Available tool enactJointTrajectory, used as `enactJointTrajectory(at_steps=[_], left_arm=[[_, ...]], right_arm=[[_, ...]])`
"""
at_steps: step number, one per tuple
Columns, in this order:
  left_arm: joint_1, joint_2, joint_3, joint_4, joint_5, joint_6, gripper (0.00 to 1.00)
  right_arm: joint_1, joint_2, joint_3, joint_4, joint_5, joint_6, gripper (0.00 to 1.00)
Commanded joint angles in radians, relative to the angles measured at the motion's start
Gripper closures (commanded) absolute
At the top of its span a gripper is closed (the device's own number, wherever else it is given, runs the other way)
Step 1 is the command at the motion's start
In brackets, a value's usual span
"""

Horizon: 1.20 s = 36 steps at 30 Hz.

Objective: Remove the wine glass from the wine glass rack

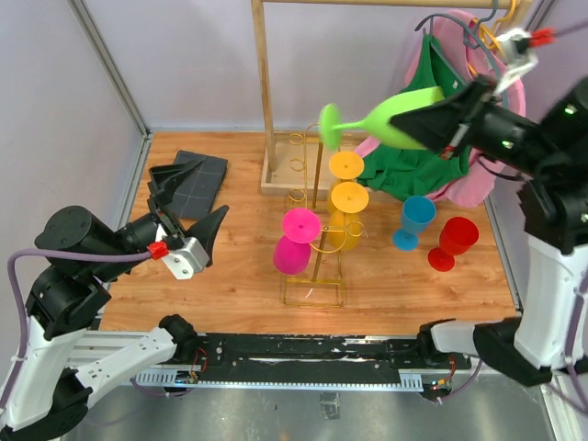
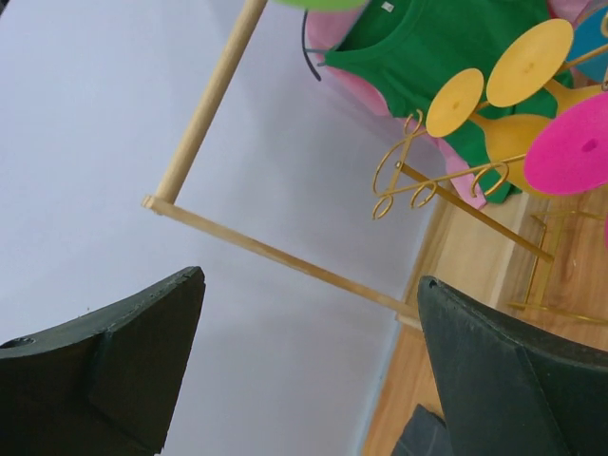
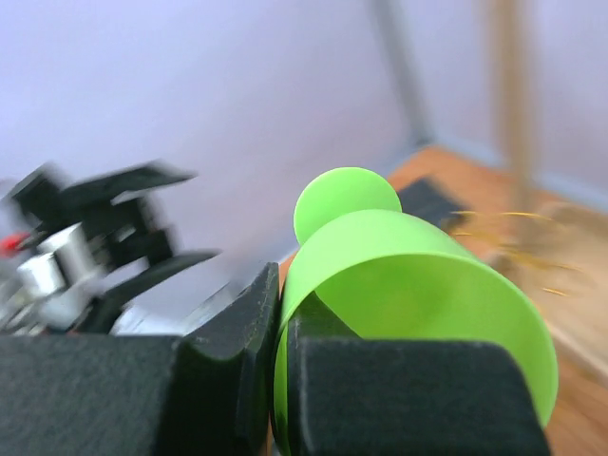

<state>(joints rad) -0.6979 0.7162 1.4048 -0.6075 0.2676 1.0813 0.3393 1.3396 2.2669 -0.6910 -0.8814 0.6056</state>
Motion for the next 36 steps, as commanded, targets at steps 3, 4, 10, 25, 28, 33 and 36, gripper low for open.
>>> enactJointTrajectory(at_steps=[3,4,10,25,28,33,36], left_arm=[[-0.005,-0.023,-0.027,0.088,-0.095,-0.121,0.01],[-0.005,-0.02,-0.023,0.087,-0.097,-0.128,0.01],[-0.005,-0.02,-0.049,0.089,-0.084,-0.15,0.01],[-0.005,0.002,-0.116,0.162,-0.062,-0.231,0.01],[-0.005,0.005,-0.112,0.148,-0.058,-0.238,0.01],[-0.005,0.002,-0.124,0.143,-0.053,-0.254,0.01],[-0.005,0.003,-0.123,0.144,-0.052,-0.265,0.01]], right_arm=[[-0.251,-0.177,-0.01,-0.21,0.542,-0.275,0.99],[-0.25,-0.204,-0.026,-0.229,0.703,-0.311,0.99],[-0.25,-0.391,-0.172,-0.289,1.27,-0.442,0.99],[-0.097,-0.518,-0.47,-0.724,1.744,-0.174,1.0],[-0.095,-0.527,-0.553,-0.696,1.688,-0.137,0.99],[-0.094,-0.454,-0.559,-0.547,1.572,-0.17,0.99],[-0.096,-0.378,-0.492,-0.478,1.545,-0.219,0.99]])
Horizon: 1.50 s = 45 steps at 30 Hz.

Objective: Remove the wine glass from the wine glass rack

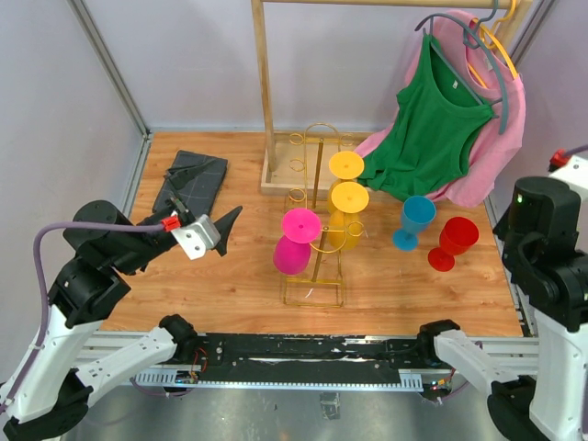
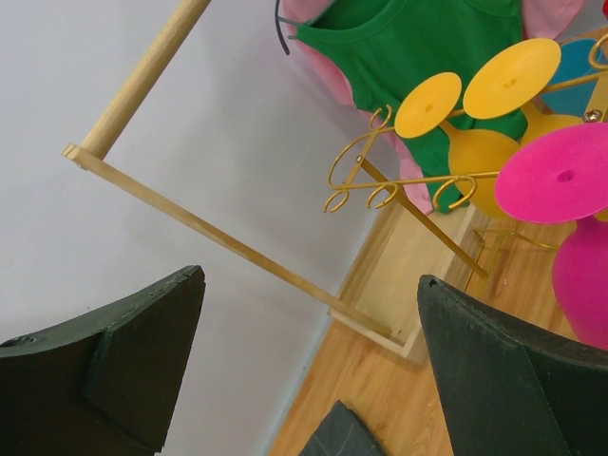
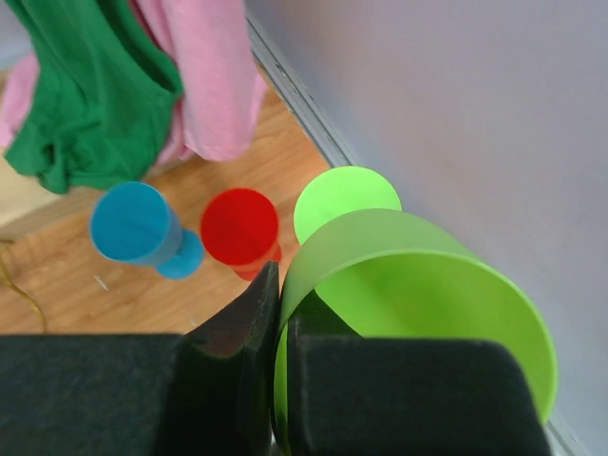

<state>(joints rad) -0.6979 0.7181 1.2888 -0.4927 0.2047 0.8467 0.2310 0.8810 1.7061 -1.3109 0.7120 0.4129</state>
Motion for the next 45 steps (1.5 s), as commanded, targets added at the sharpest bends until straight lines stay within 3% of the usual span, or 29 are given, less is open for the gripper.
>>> enactJointTrajectory(at_steps=[1,4,9,13,20,45], left_arm=[[-0.005,0.001,-0.006,0.028,0.01,-0.034,0.01],[-0.005,0.0,0.004,0.018,0.006,-0.043,0.01],[-0.005,-0.014,0.007,-0.003,0.002,-0.062,0.01],[-0.005,-0.025,-0.005,-0.016,0.002,-0.067,0.01],[-0.005,-0.031,-0.015,-0.023,0.012,-0.075,0.01],[-0.005,0.015,0.008,-0.039,0.058,-0.07,0.01]], right_arm=[[0.007,0.11,0.092,0.145,-0.049,-0.039,0.99],[-0.06,0.157,0.098,0.139,-0.097,-0.022,0.99],[-0.222,0.063,-0.092,0.208,-0.177,0.049,0.99],[-0.408,0.037,-0.191,0.246,-0.338,0.043,0.99],[-0.751,0.062,-0.217,0.277,-0.57,-0.047,0.99],[-0.806,0.022,-0.728,0.547,-0.488,-0.039,0.99]])
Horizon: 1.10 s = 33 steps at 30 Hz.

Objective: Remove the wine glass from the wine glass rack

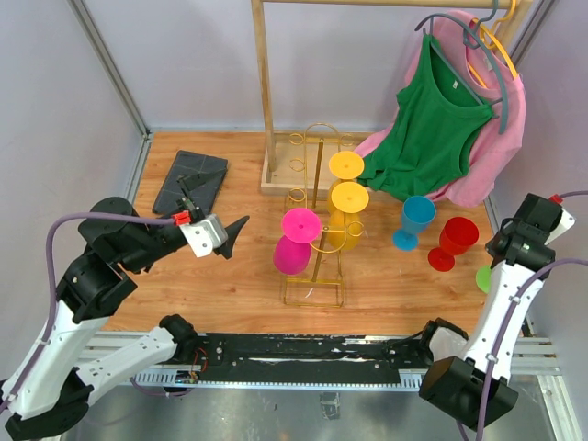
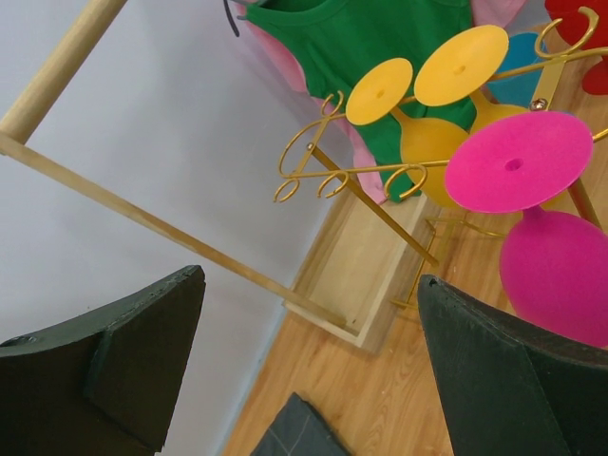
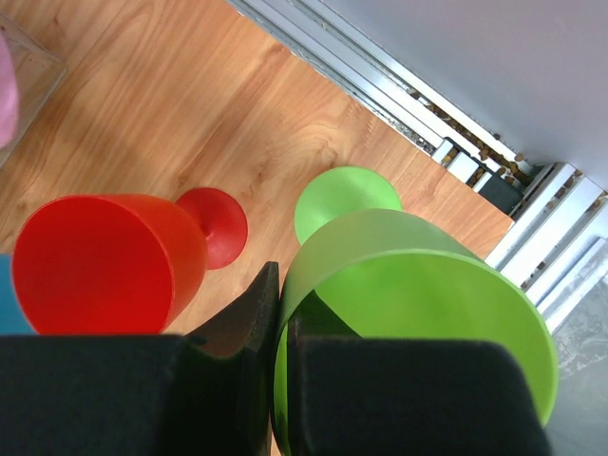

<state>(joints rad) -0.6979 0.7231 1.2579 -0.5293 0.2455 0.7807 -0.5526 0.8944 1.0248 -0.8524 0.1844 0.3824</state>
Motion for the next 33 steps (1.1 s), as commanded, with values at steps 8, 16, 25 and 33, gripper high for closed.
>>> enactJointTrajectory(at_steps=[8,16,25,33], left_arm=[[-0.005,0.018,0.058,-0.018,0.01,0.007,0.01],[-0.005,0.019,0.056,-0.02,0.017,0.006,0.01],[-0.005,0.018,0.057,-0.028,0.032,0.018,0.01],[-0.005,0.018,0.06,-0.036,0.04,0.019,0.01]], right_arm=[[-0.023,0.056,-0.124,0.181,0.046,0.008,0.99],[-0.023,0.113,-0.155,0.202,0.032,0.007,0.99],[-0.023,0.143,-0.167,0.198,0.001,0.013,0.97],[-0.023,0.129,-0.146,0.183,-0.008,0.003,0.67]])
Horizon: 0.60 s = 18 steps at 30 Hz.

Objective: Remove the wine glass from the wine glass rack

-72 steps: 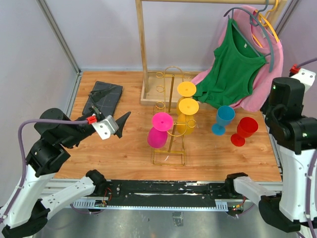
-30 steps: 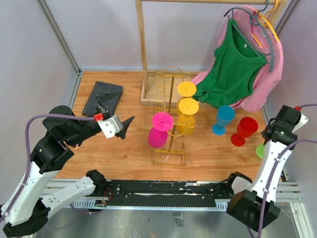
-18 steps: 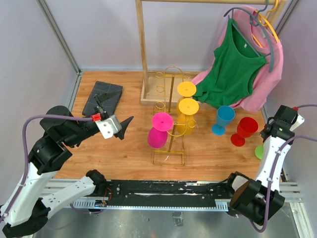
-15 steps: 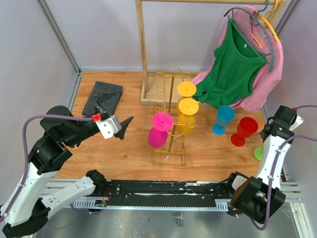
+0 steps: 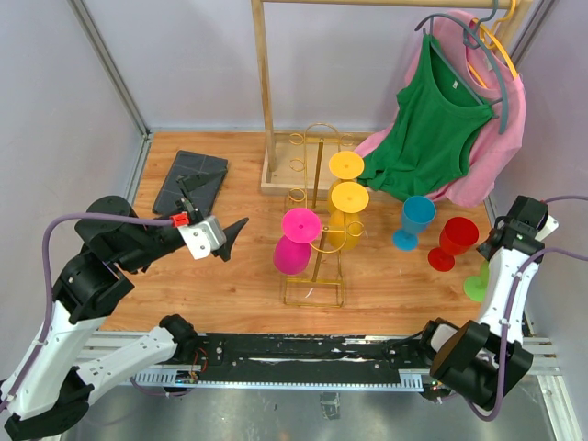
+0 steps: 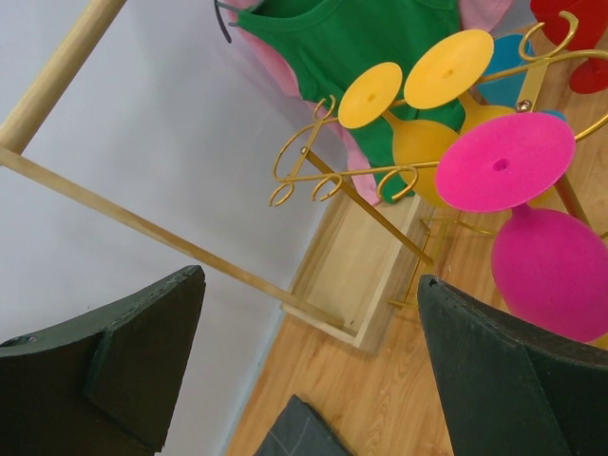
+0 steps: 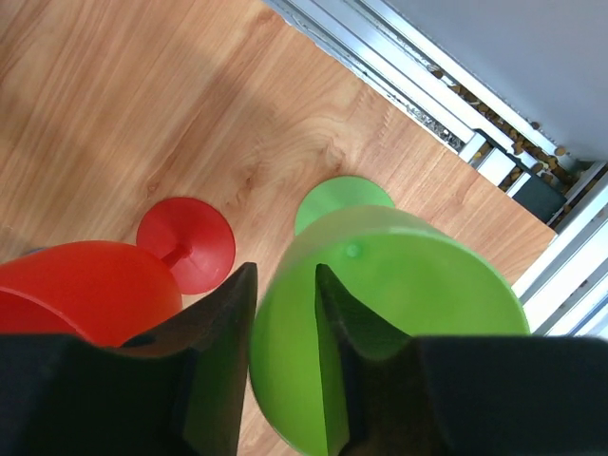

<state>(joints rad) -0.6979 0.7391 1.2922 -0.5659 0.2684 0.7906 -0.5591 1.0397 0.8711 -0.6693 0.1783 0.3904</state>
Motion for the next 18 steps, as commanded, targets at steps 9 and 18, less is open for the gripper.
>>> enactJointTrajectory(at_steps=[9,18], left_arm=[[-0.005,-0.002,0.024,0.0,0.018,0.002,0.01],[-0.005,-0.004,0.014,0.021,0.008,0.005,0.01]], right_arm=[[-0.016,-0.075,0.147,-0.079,-0.029,-0.022,0.5],[-0.01,-0.139,0.357,-0.244,-0.09,-0.007,0.33]])
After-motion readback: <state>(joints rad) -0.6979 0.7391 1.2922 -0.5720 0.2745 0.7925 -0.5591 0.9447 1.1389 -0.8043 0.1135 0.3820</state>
